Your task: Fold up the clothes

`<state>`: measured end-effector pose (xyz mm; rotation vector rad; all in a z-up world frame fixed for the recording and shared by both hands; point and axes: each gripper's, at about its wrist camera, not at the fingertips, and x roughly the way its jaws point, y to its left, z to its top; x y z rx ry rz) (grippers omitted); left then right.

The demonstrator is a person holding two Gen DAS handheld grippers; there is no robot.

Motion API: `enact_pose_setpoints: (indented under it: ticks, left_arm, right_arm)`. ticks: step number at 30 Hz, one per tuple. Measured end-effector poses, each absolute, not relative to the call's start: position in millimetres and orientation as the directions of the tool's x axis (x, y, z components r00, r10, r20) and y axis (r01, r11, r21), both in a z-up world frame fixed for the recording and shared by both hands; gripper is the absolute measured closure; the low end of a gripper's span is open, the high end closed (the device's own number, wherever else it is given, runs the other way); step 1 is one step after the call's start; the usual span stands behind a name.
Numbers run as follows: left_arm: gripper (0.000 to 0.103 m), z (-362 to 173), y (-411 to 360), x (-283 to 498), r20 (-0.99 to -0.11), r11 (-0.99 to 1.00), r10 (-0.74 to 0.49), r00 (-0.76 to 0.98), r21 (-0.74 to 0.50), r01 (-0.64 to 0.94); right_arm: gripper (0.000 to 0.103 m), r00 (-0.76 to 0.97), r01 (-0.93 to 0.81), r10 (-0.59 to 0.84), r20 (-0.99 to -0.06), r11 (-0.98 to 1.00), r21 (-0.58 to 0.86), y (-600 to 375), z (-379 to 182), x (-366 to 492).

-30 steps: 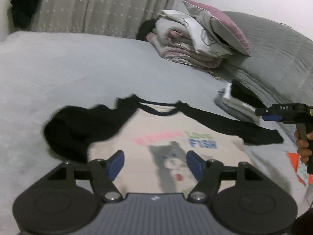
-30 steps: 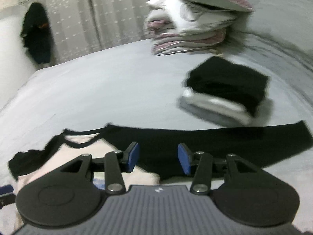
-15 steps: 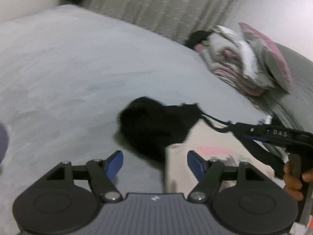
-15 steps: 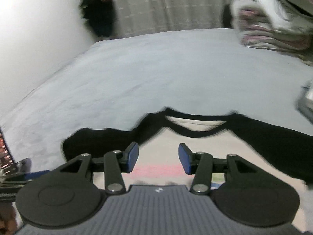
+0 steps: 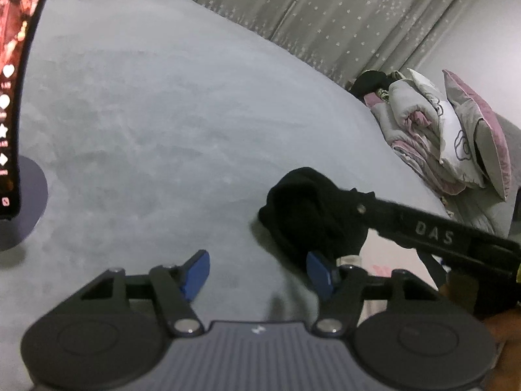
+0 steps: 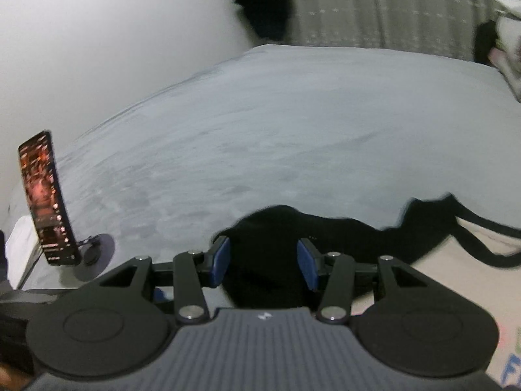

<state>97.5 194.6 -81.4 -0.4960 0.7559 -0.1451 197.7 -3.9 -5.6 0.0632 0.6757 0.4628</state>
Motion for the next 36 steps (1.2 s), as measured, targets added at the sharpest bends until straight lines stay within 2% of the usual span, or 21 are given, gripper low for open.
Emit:
enact_pose_setpoints:
  ticks: [6,12,14,16,20,26,30,33,36]
  left_arm:
    - [0.039,-83,193,105,-0.631,0.881,-0.294,0.718,-0.470,-0.053]
    - [0.040,-84,188,111,-0.650,0.897,-0.269,0.710,-0.438,-0.061]
    - [0.040,-84,185,114,-0.648,0.901,-0.265,0.713,-0.430,-0.056]
    - [0.040,-84,182,116,-0.645,0.904,-0.263,0.717,-0.425,-0.050]
    - [0.040,-85,177,121,-0.634,0.907,-0.264,0.727,-0.419,-0.036]
    - [0.040,-89,167,127,-0.594,0.894,-0.321,0.737,-0.448,0.028]
    - [0.040,-93,162,128,-0.550,0.856,-0.398,0.735,-0.511,0.081]
    - [0.045,-98,153,132,-0.502,0.798,-0.479,0.720,-0.591,0.119]
    - [0.049,-107,139,136,-0.457,0.735,-0.556,0.695,-0.661,0.153]
  right_arm:
    - [0.053,0.652,-0.491,0.475,-0.592,0.858,0.148,15,-7,206]
    - [0.054,0.657,-0.454,0.411,-0.632,0.885,0.103,17,-27,219]
    - [0.087,0.647,-0.424,0.428,-0.632,0.890,0.168,6,-37,224]
    - [0.091,0.642,-0.387,0.445,-0.624,0.891,0.238,-8,-45,227]
    - [0.092,0.658,-0.320,0.508,-0.556,0.857,0.403,-47,-47,223]
    - [0.092,0.720,-0.220,0.523,-0.456,0.795,0.565,-114,-53,213]
    - [0.092,0.719,-0.175,0.518,-0.463,0.781,0.600,-144,-57,214]
    - [0.092,0.729,-0.149,0.483,-0.484,0.803,0.577,-157,-57,213]
    - [0.092,0.720,-0.109,0.489,-0.493,0.781,0.615,-169,-66,216]
